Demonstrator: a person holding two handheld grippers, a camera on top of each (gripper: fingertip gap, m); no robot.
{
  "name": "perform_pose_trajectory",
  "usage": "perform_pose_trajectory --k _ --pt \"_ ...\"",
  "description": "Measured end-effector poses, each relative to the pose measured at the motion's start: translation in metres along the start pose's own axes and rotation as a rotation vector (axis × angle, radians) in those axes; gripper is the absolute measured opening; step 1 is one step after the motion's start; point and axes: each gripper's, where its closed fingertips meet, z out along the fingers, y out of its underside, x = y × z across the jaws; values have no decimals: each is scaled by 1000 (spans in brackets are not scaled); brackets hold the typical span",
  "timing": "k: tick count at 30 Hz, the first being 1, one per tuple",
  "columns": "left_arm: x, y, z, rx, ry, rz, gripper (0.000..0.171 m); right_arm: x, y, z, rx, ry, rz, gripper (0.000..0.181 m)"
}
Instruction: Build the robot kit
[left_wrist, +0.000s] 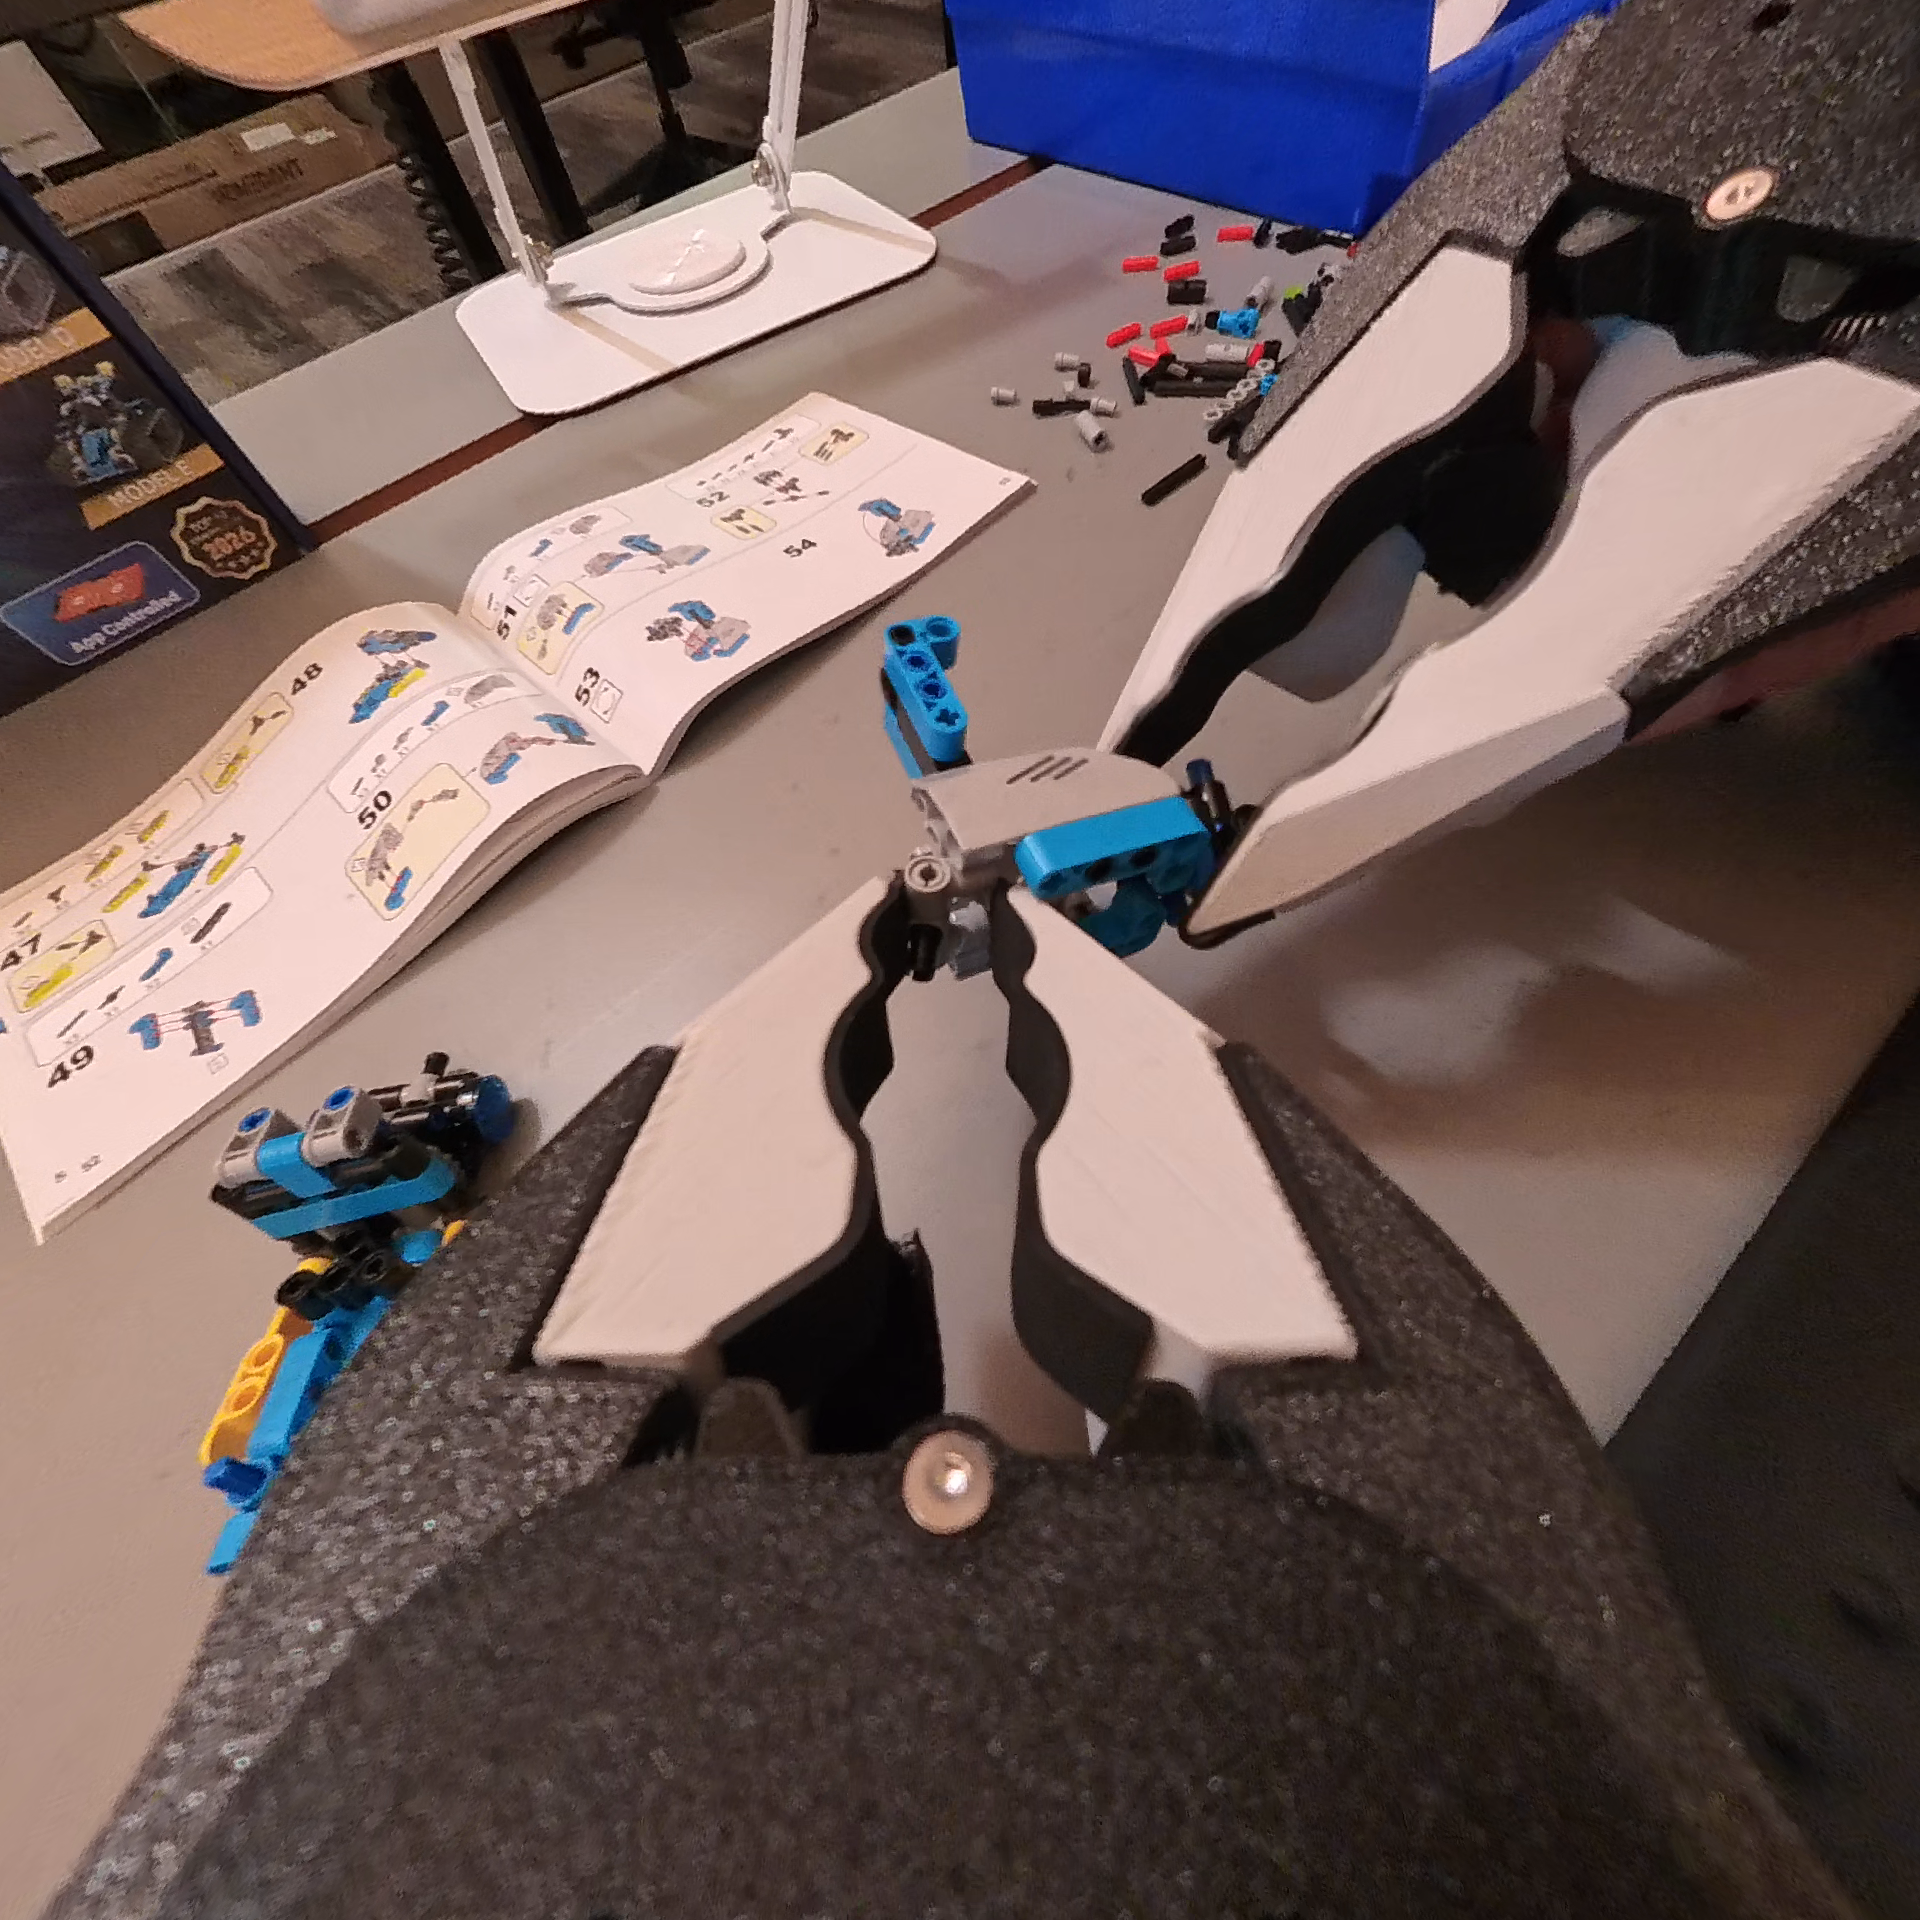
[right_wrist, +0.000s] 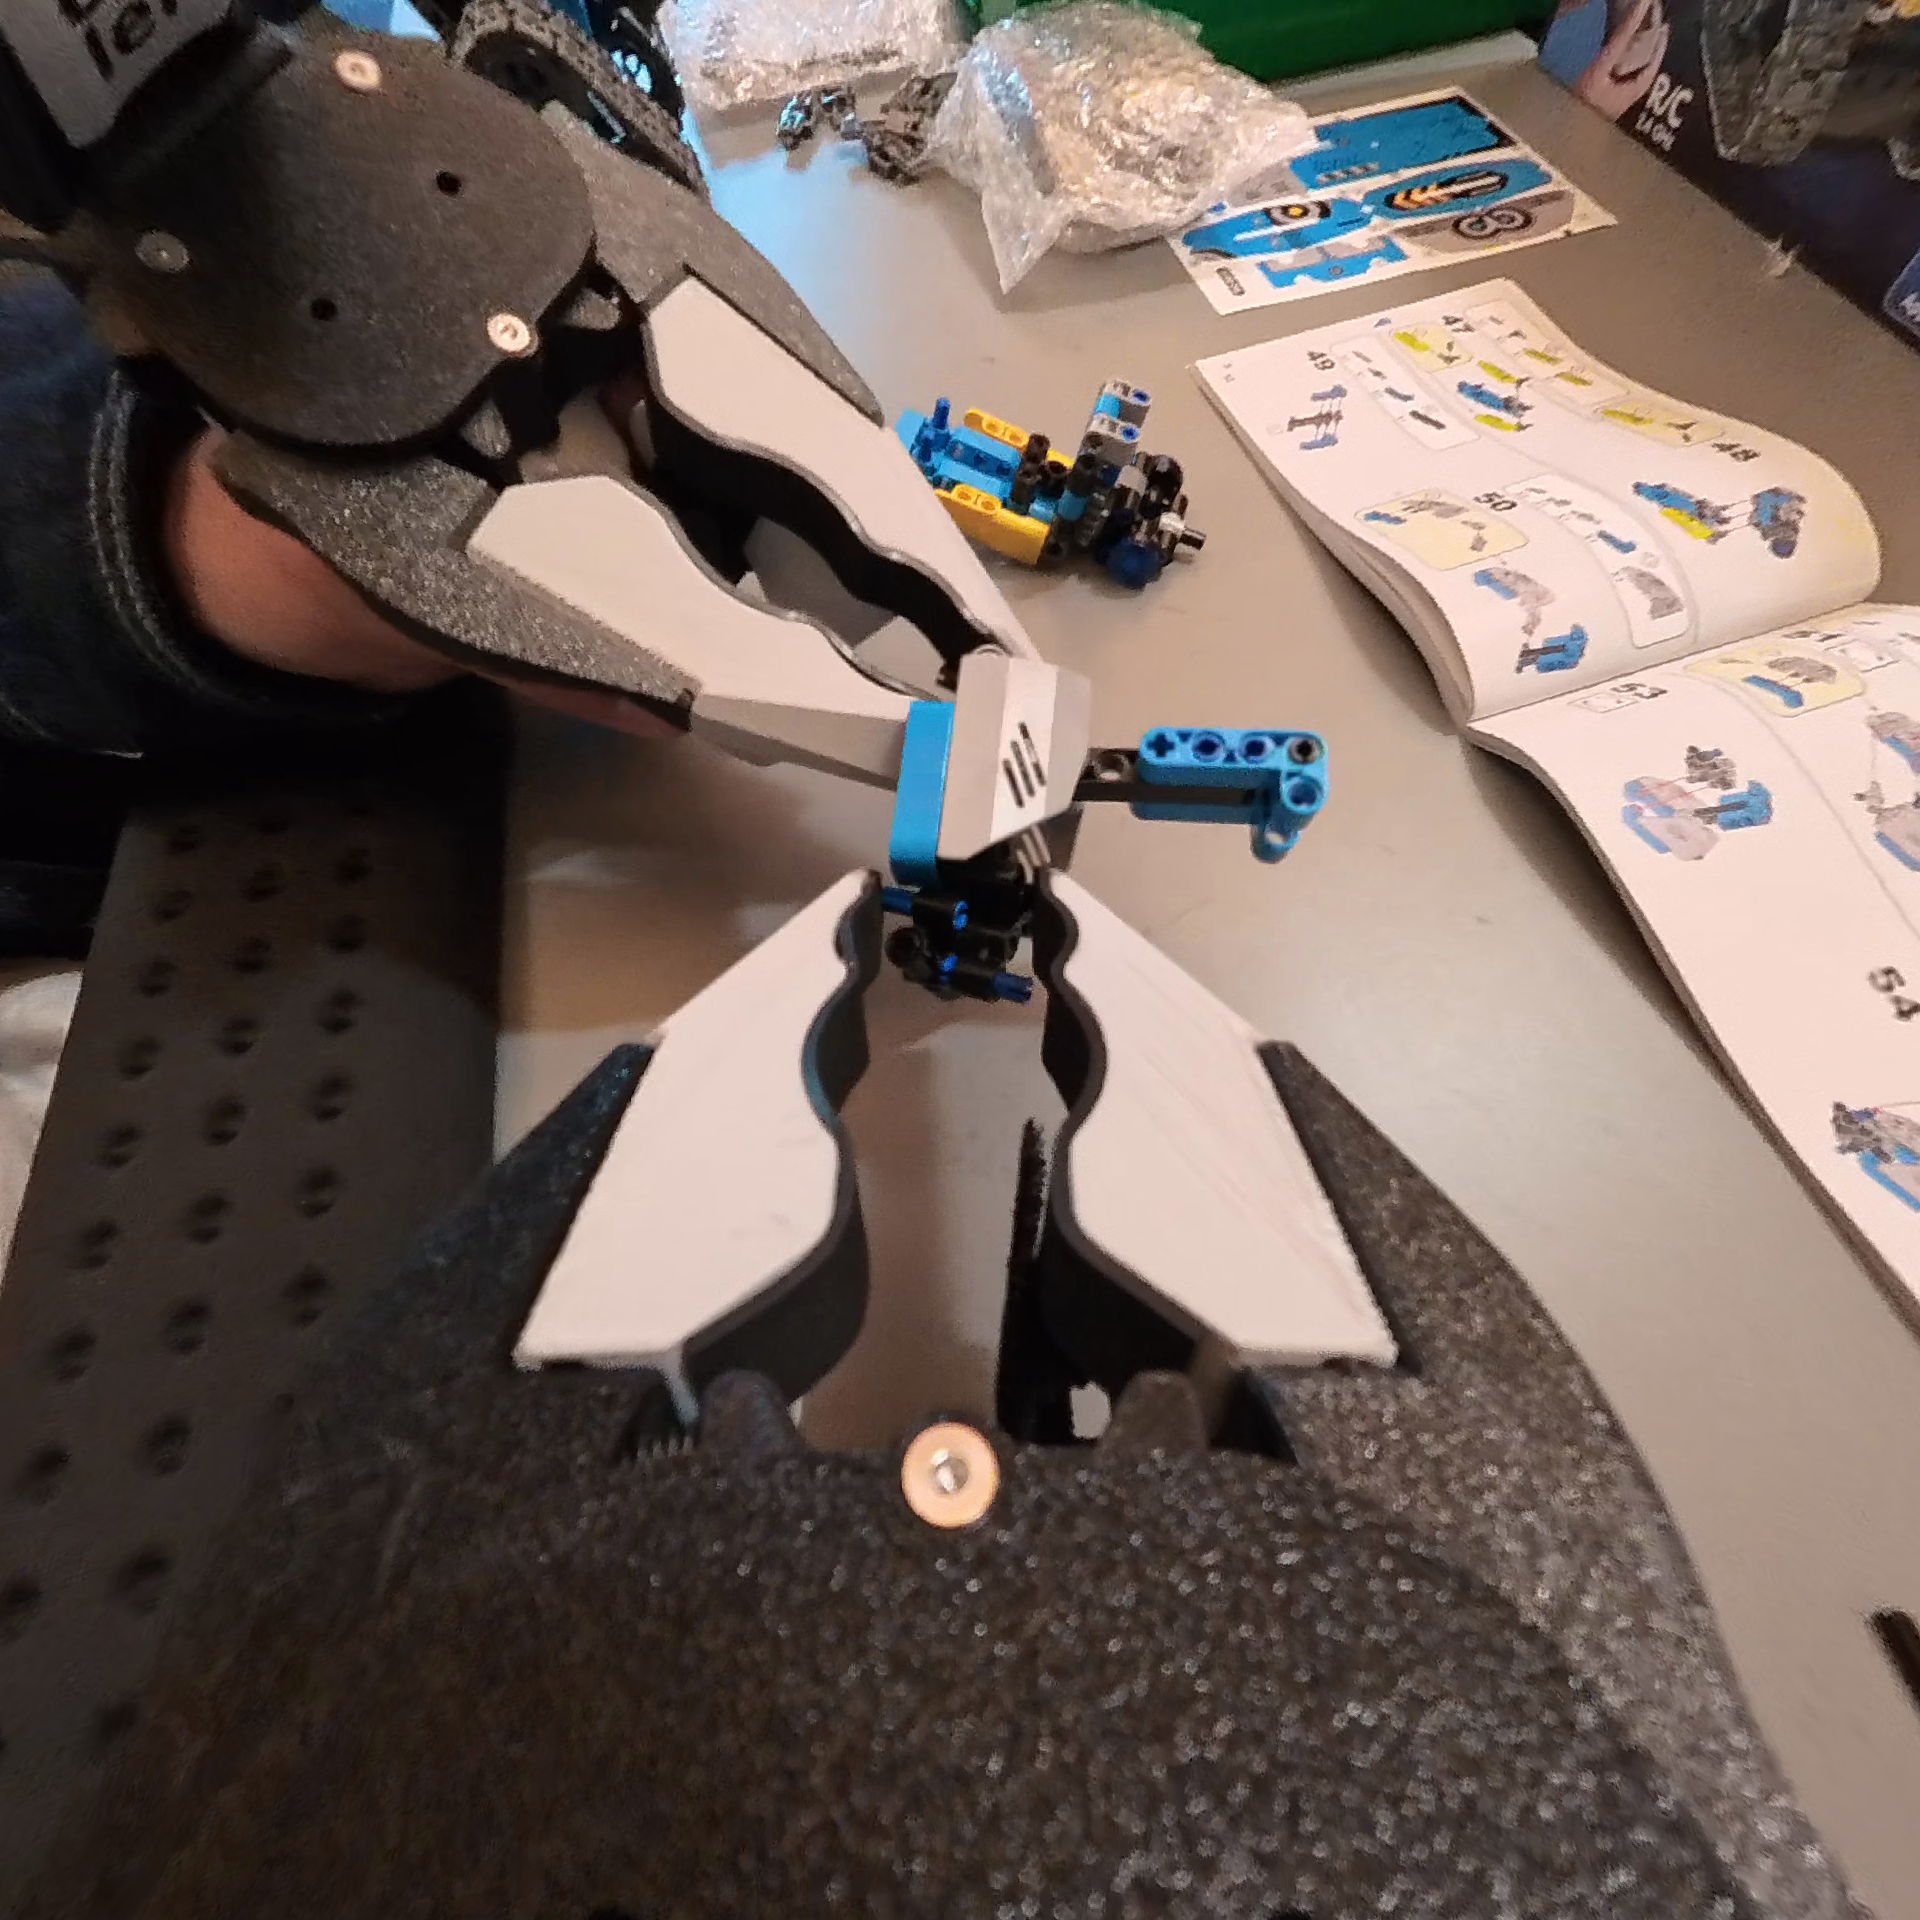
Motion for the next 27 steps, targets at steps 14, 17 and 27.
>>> perform_pose_trajectory --k 14,17,27 --pt "7 -2 2 0 -12 80 15 -2 -4 -2 13 -67 150 30" --pt "5 -2 2 -1 -12 63 15 0 -4 -2 13 -49 151 28" --pt "-2 1 2 -14 -32 18 14 8 -5 3 -19 105 90 25"
